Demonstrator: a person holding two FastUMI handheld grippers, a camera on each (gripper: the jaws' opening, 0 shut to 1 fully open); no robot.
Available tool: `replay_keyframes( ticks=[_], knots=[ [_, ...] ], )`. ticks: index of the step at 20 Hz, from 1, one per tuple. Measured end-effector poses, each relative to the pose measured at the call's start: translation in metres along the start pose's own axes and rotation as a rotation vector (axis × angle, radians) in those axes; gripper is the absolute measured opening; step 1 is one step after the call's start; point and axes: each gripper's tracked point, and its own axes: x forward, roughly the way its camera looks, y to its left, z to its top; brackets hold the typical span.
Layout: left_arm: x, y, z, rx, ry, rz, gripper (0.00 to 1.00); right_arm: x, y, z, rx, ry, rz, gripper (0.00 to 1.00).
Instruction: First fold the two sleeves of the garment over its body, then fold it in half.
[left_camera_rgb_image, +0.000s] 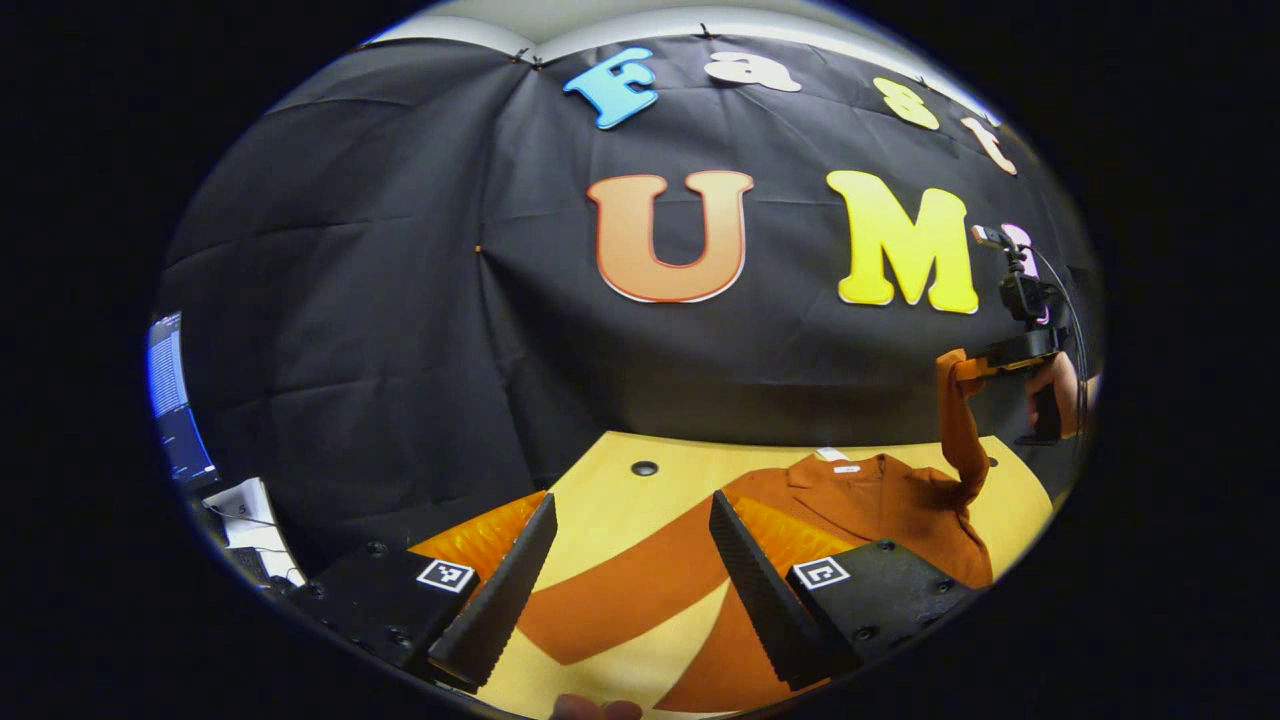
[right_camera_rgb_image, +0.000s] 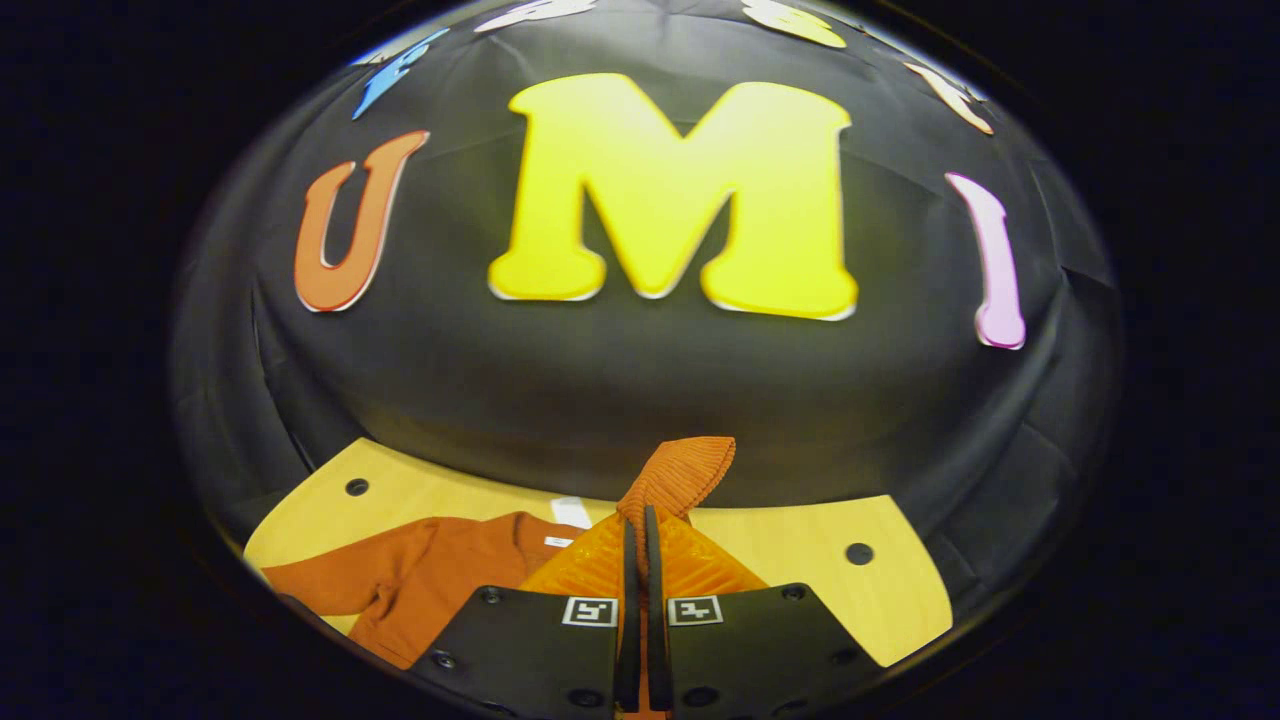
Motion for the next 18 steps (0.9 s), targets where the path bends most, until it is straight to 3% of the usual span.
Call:
replay_keyframes(
  ticks=[4,6,12,15,18],
  knots=[
    [-0.013,0.037,-0.003,-0.015,0.009,0.059,0.99,0.038,0.082,-0.041,-0.015,0.046,0.077,0.04],
    [-0.018,0.056,0.000,-0.010,0.005,0.087,0.99,0.055,0.117,-0.081,-0.057,0.108,0.104,0.04],
    [-0.014,0.078,-0.037,-0.018,0.086,0.122,0.99,0.091,0.177,-0.176,-0.158,0.264,0.175,0.09],
    [-0.013,0.077,-0.058,-0.016,0.138,0.116,0.99,0.106,0.195,-0.199,-0.207,0.298,0.171,0.09],
    [-0.012,0.079,-0.064,-0.035,0.154,0.115,0.99,0.108,0.207,-0.213,-0.168,0.336,0.174,0.10]
  ],
)
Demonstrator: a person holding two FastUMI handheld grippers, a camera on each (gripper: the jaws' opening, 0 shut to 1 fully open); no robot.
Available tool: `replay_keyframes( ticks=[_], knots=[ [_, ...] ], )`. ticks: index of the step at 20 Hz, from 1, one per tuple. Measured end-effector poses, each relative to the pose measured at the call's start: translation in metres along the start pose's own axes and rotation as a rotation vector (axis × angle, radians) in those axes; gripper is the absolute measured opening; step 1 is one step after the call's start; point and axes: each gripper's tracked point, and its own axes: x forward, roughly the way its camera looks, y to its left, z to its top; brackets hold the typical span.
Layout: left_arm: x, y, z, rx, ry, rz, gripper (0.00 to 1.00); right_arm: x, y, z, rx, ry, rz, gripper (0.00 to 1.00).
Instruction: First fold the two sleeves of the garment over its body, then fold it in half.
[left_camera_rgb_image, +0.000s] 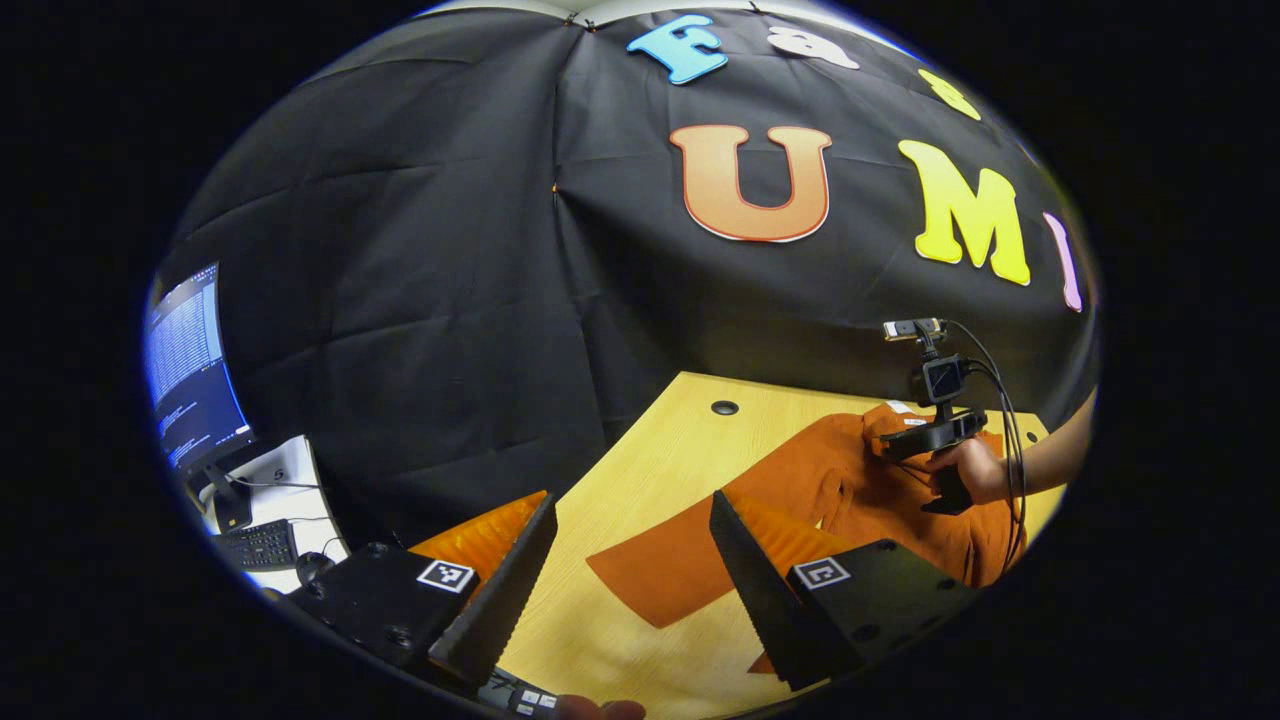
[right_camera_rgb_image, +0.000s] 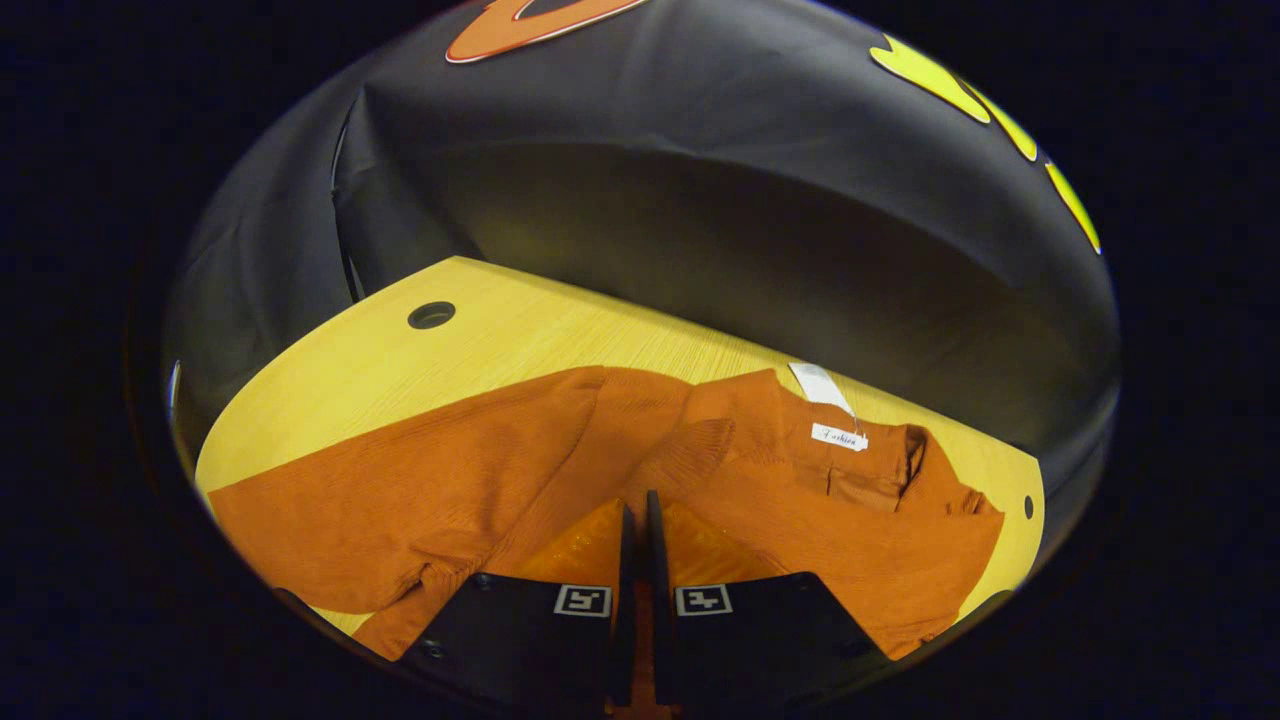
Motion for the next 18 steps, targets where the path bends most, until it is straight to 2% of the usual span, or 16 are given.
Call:
replay_keyframes(
  ticks=[2,5,6,8,10,11,13,14,18],
  knots=[
    [0.003,0.000,-0.002,-0.005,0.002,-0.002,0.99,-0.001,0.004,0.001,0.031,0.003,0.019,0.16],
    [0.006,0.001,-0.008,-0.018,0.009,-0.007,0.99,-0.010,0.025,0.008,0.088,-0.018,0.122,0.20],
    [0.007,0.001,-0.009,-0.027,0.012,-0.008,0.99,-0.015,0.026,0.012,0.084,-0.026,0.130,0.36],
    [0.007,0.000,-0.009,-0.036,0.011,-0.012,0.99,-0.023,0.033,0.018,0.085,-0.045,0.148,0.40],
    [0.009,0.000,-0.008,-0.039,0.000,-0.015,0.99,-0.037,0.036,0.024,0.089,-0.062,0.161,0.54],
    [0.010,0.002,-0.010,-0.041,-0.002,-0.013,0.99,-0.046,0.036,0.028,0.089,-0.074,0.164,0.57],
    [0.014,0.003,-0.011,-0.054,-0.003,-0.007,0.99,-0.070,0.028,0.038,0.081,-0.117,0.157,0.80],
    [0.015,0.005,-0.014,-0.066,-0.002,-0.002,0.99,-0.085,0.023,0.046,0.079,-0.151,0.153,0.84],
    [0.025,0.004,-0.026,-0.112,0.015,0.002,0.99,-0.163,0.011,0.064,0.061,-0.260,0.169,0.90]
  ],
)
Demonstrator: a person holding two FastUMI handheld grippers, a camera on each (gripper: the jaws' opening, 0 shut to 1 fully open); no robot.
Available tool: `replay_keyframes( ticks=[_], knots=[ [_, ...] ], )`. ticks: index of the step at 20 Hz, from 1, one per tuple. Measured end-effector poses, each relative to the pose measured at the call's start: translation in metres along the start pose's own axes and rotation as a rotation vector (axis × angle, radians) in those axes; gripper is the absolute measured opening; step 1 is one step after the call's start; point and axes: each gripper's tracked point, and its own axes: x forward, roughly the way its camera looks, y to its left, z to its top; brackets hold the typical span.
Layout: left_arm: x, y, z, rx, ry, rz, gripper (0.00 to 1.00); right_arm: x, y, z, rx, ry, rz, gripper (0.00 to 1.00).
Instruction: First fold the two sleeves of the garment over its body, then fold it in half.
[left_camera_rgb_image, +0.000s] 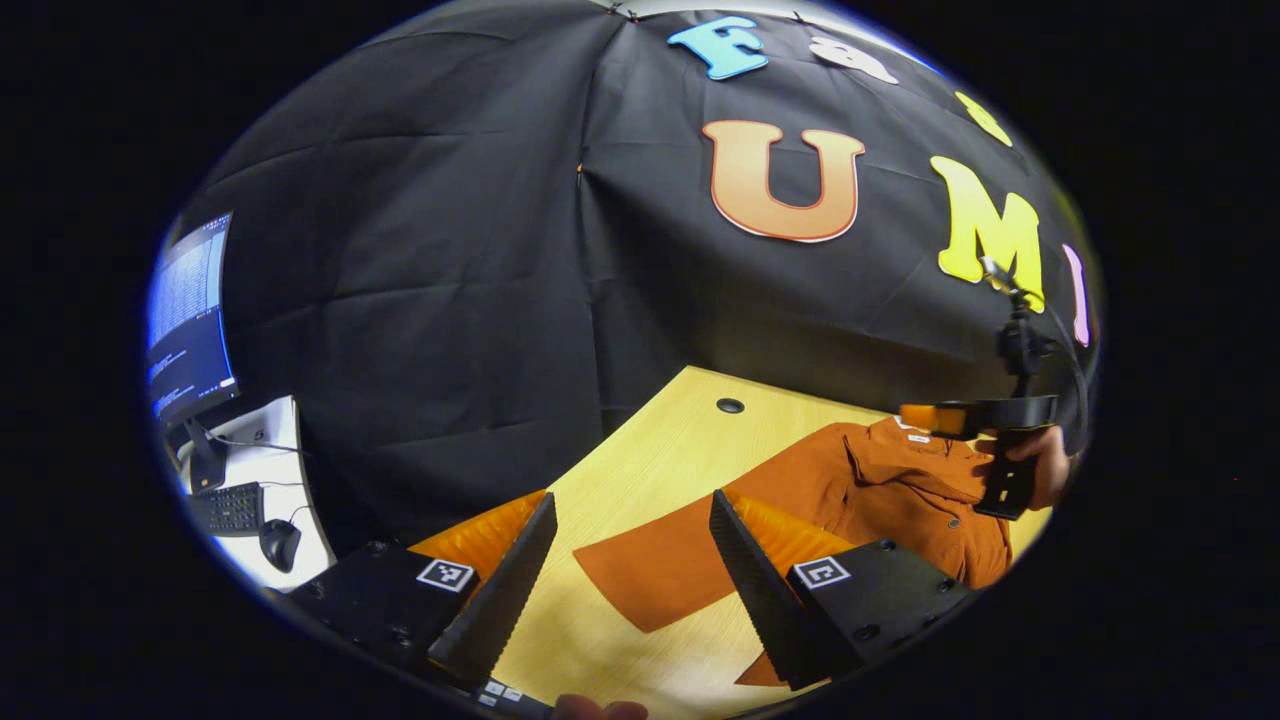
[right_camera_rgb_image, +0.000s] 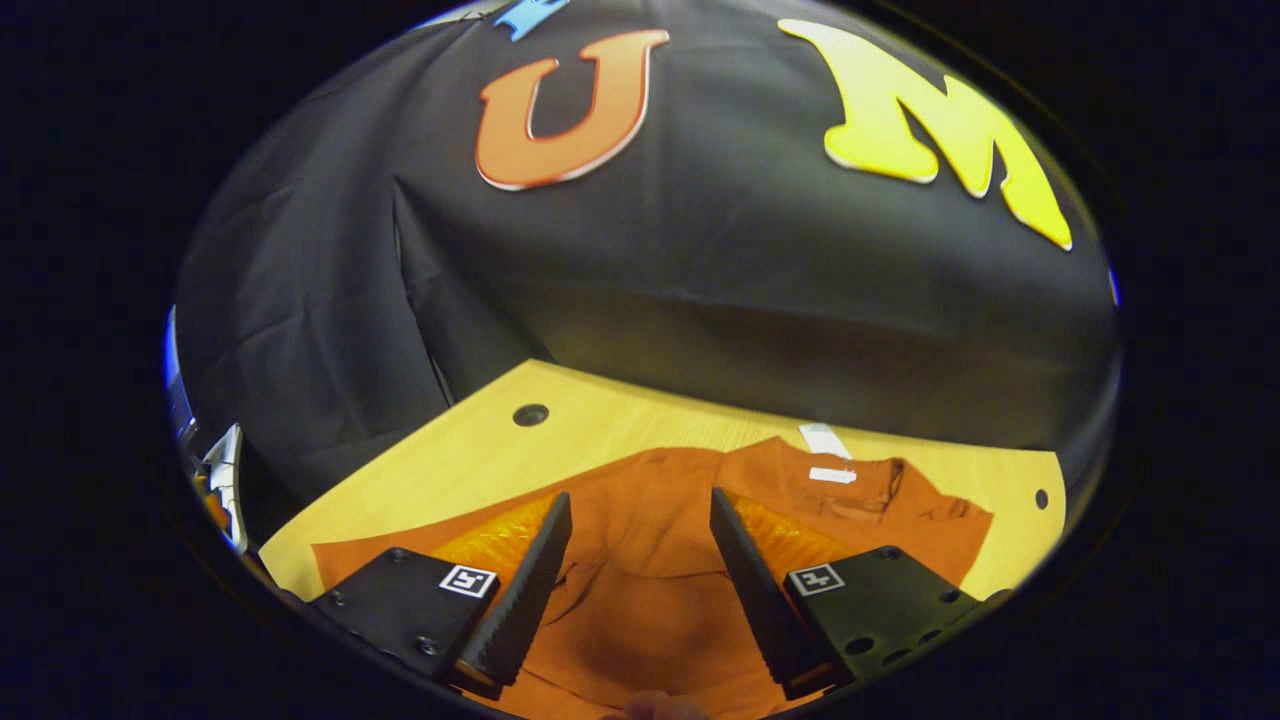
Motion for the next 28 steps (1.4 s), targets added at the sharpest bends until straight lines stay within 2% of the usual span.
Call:
replay_keyframes(
  ticks=[4,6,9,12,14,19,25,28],
  knots=[
    [0.008,-0.005,-0.010,0.025,0.017,-0.010,1.00,-0.083,-0.002,0.027,-0.011,-0.087,0.018,0.94],
    [0.009,-0.006,-0.012,0.022,0.011,-0.022,1.00,-0.124,-0.010,0.039,-0.019,-0.125,0.012,0.92],
    [0.013,-0.004,-0.023,0.017,0.035,-0.015,1.00,-0.181,-0.024,0.059,0.007,-0.197,0.000,0.94],
    [0.018,-0.001,-0.047,-0.024,0.092,0.000,1.00,-0.221,-0.046,0.074,0.002,-0.251,-0.042,0.94],
    [0.028,-0.010,-0.065,-0.036,0.107,-0.020,1.00,-0.241,-0.066,0.080,-0.008,-0.279,-0.091,0.93],
    [0.057,-0.005,-0.121,0.011,0.197,0.036,1.00,-0.265,-0.098,0.074,-0.036,-0.259,-0.162,0.93],
    [0.074,-0.003,-0.146,-0.028,0.256,0.069,1.00,-0.269,-0.110,0.063,0.034,-0.219,-0.188,0.93],
    [0.080,-0.003,-0.150,-0.032,0.262,0.084,1.00,-0.275,-0.111,0.063,0.020,-0.220,-0.192,0.93]
  ],
)
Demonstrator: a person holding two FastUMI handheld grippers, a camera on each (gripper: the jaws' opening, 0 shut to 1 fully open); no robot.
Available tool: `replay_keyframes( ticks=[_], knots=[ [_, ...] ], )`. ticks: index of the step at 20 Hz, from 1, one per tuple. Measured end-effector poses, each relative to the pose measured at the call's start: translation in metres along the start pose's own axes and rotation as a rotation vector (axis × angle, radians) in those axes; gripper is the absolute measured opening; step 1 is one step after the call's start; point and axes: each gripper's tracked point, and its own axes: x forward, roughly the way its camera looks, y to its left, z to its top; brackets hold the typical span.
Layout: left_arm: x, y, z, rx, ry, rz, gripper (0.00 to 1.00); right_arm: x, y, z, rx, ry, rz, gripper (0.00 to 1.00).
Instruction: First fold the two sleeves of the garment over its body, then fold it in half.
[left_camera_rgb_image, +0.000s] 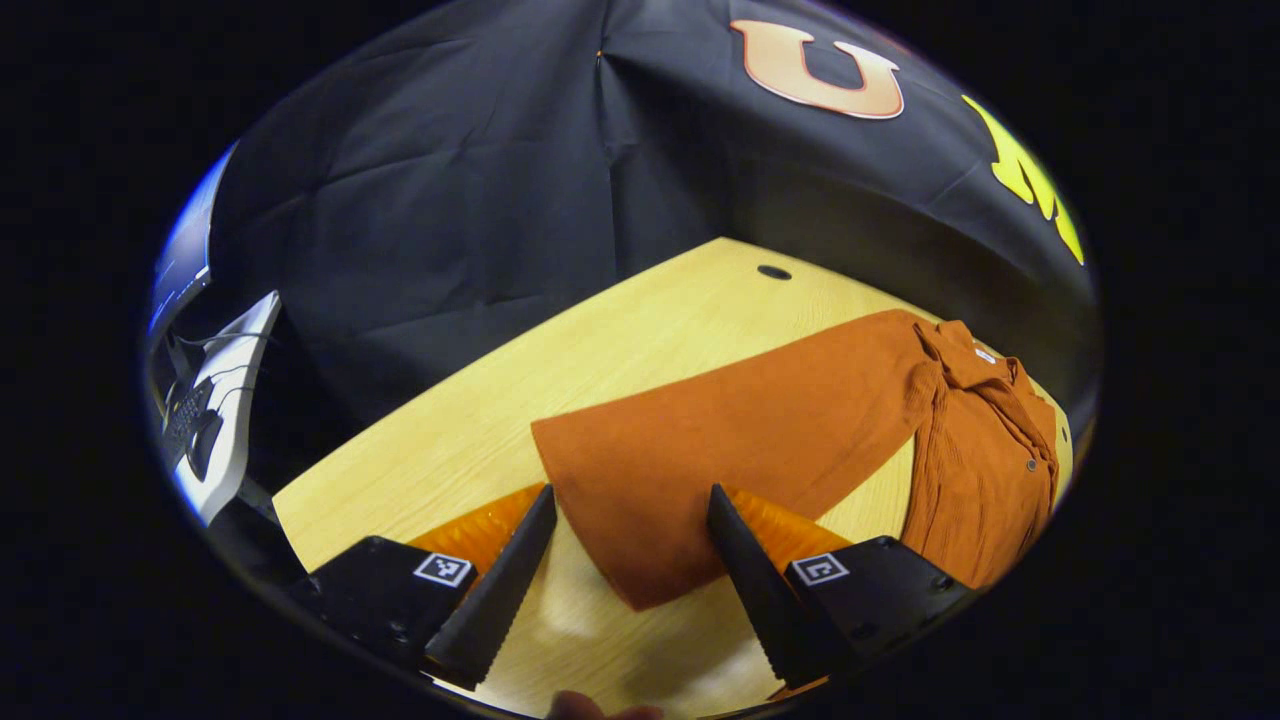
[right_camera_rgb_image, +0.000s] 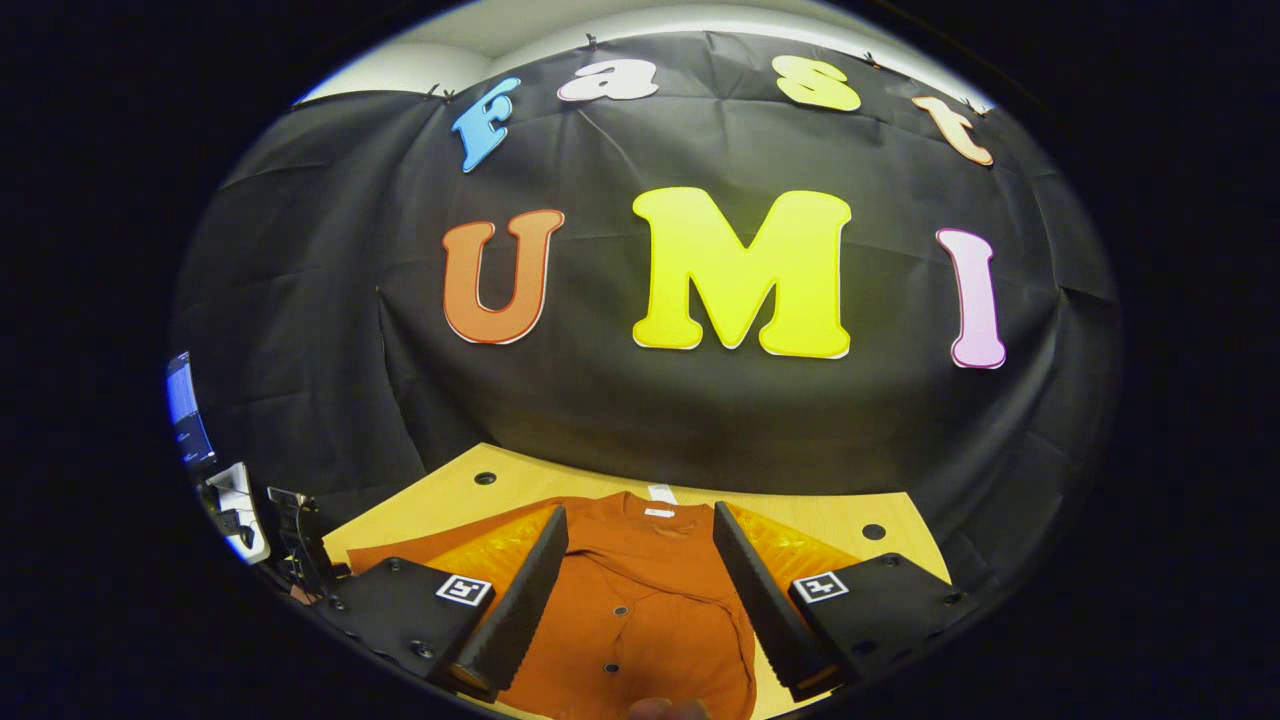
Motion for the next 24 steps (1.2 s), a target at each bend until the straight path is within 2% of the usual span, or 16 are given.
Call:
replay_keyframes(
  ticks=[2,3,4,6,9,10,11,16,18,24],
  knots=[
    [0.001,0.004,0.001,0.003,-0.006,0.018,0.97,-0.003,0.000,-0.004,-0.001,0.011,0.002,0.93],
    [0.001,0.009,0.003,-0.026,-0.020,0.037,0.90,-0.004,-0.002,-0.010,0.008,0.029,-0.004,0.93],
    [0.002,0.016,0.003,-0.055,-0.028,0.062,0.82,-0.005,-0.004,-0.013,0.024,0.036,-0.004,0.93],
    [0.002,0.022,0.004,-0.096,-0.036,0.076,0.52,-0.006,-0.012,-0.012,0.046,0.041,-0.015,0.93],
    [0.006,0.022,0.005,-0.092,-0.033,0.075,0.35,-0.010,-0.024,-0.011,0.060,0.042,-0.038,0.93],
    [0.005,0.020,0.005,-0.123,-0.039,0.070,0.22,-0.012,-0.028,-0.014,0.059,0.050,-0.049,0.93],
    [0.006,0.018,0.007,-0.149,-0.043,0.065,0.05,-0.014,-0.029,-0.016,0.063,0.054,-0.051,0.93],
    [0.006,0.009,0.014,-0.250,0.013,-0.050,0.03,-0.022,-0.034,-0.033,0.056,0.081,-0.060,0.93],
    [0.004,0.012,0.028,-0.245,-0.007,-0.050,0.03,-0.024,-0.036,-0.038,0.059,0.089,-0.064,0.93],
    [-0.009,-0.020,0.105,-0.194,-0.097,-0.159,0.03,-0.024,-0.038,-0.051,0.079,0.090,-0.051,0.92]
  ],
)
